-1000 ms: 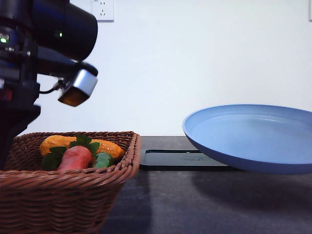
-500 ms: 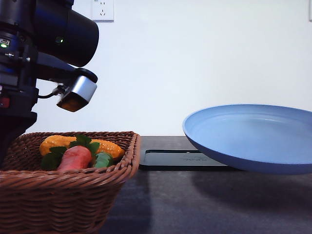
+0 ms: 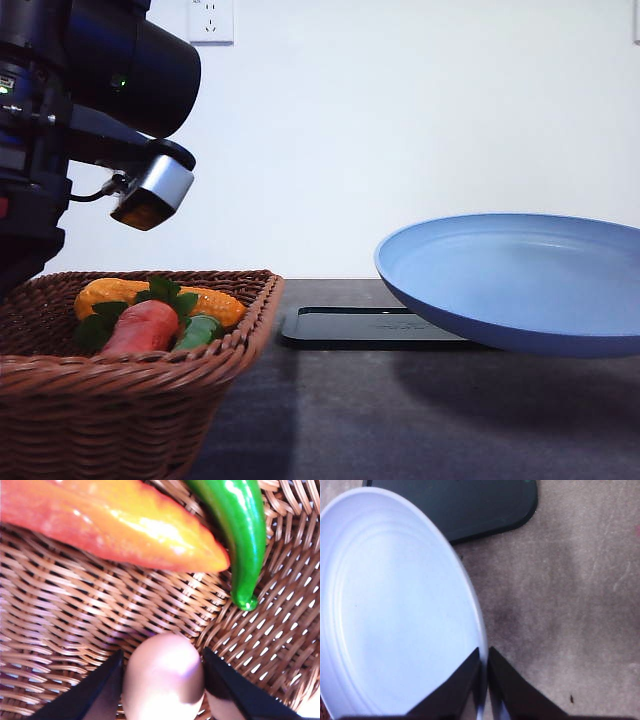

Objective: Transfer egg from basket to plate and serve

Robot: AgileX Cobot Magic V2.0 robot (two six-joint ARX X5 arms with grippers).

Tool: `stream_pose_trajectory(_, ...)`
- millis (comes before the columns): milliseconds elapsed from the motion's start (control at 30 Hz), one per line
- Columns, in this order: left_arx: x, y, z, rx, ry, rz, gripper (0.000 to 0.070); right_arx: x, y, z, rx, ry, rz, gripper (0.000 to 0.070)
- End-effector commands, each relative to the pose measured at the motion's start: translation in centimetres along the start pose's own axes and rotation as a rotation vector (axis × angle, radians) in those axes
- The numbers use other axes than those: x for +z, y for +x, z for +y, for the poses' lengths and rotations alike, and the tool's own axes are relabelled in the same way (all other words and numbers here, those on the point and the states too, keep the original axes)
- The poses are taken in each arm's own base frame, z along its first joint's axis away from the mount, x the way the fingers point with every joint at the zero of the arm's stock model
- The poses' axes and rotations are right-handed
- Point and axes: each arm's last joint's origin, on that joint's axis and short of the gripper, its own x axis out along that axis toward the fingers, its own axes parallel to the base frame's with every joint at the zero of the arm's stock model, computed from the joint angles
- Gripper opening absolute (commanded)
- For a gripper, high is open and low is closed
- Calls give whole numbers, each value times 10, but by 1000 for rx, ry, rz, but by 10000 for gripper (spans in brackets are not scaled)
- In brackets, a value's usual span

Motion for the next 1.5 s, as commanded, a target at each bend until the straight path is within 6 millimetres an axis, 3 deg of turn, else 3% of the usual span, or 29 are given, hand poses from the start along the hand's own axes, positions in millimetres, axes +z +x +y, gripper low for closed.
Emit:
stream_pose_trajectory(0,3,0,-1,1,11,21,140,3,0,1,7,-14,-13,0)
stream_pose_trajectory(167,2,0,-1,1,0,23,273,3,0,1,7,-14,-13,0)
stream_pose_trajectory(267,1,0,-2,-3,-14,38,309,3,0,1,7,-14,-13,0)
stream_pose_trajectory(1167,-6,-1,-2,38,-27,123,308,3,0,1,9,-19,-20,0)
stream_pose_trajectory(1467,5,-14,1,92,-21,45,308,3,0,1,9,-19,-19,0)
